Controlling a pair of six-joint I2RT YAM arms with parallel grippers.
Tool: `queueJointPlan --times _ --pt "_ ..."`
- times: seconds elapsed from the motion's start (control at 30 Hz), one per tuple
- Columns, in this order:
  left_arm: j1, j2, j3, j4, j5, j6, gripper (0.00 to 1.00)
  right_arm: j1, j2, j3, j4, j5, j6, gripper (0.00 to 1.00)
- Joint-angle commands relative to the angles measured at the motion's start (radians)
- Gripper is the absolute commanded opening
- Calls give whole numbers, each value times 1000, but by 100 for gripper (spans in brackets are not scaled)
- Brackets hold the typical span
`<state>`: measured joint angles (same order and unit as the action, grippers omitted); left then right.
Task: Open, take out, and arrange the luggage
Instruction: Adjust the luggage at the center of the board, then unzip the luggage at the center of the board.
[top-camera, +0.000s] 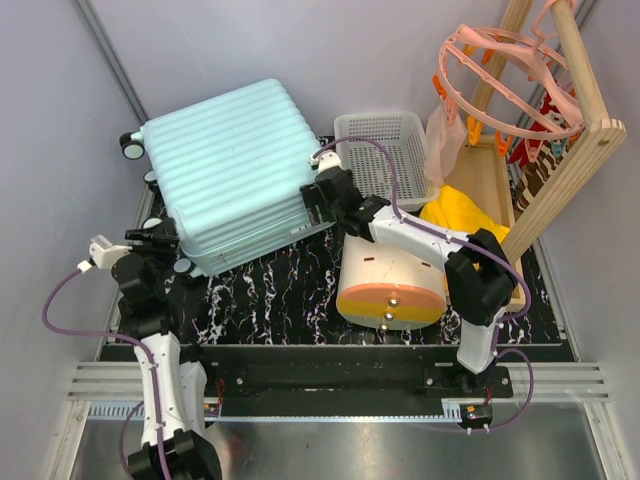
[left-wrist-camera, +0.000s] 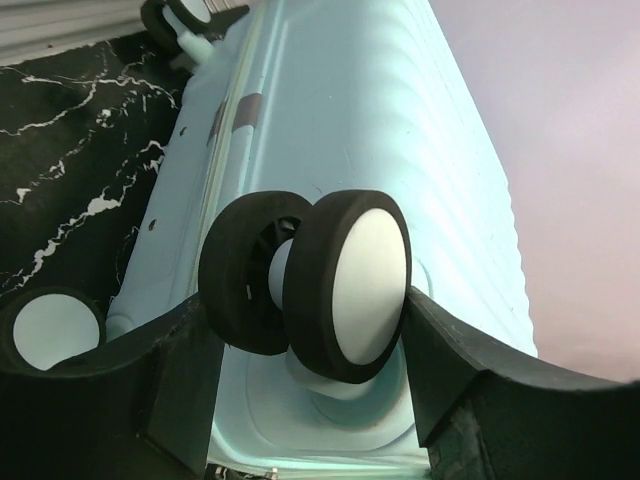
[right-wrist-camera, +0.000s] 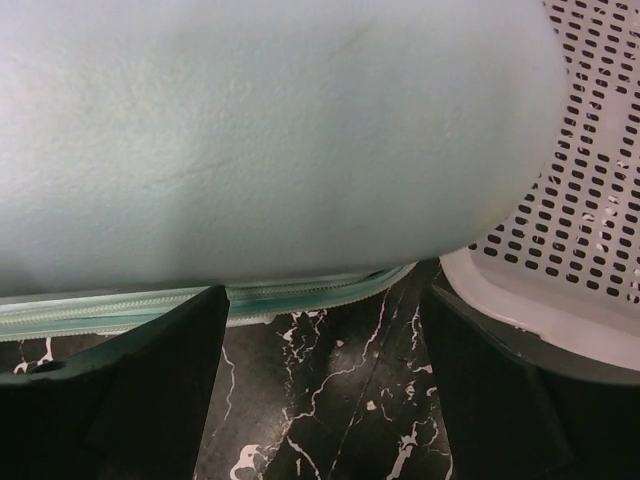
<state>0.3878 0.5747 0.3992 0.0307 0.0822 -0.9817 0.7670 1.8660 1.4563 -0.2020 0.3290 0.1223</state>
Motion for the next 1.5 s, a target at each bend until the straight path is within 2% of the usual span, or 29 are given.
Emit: queueJointPlan --times 0.0,0.07,0.27,0.43,0.57,0.7,0.97,1.23,1.47 --pt "-99 4 23 -78 232 251 0 0 -57 10 91 -47 -4 87" --pt "-122 1 38 -106 231 282 0 11 -109 -25 102 -94 0 87" --pt "-191 -3 124 -216 260 417 0 165 -195 -53 112 -102 -46 86" --pt "-216 16 158 -258 277 477 0 284 -200 -94 182 -166 29 80" --pt "-214 57 173 -259 313 492 0 342 -134 -94 231 -186 71 77" --pt "-214 73 184 -279 318 508 0 351 -62 -73 236 -192 83 72" --pt "-214 30 187 -322 242 520 0 350 30 -42 253 -160 21 67" --pt "-208 60 205 -348 231 528 0 350 90 -25 349 -177 -6 61" --pt "-195 59 213 -359 220 535 0 348 170 62 326 -157 -27 56"
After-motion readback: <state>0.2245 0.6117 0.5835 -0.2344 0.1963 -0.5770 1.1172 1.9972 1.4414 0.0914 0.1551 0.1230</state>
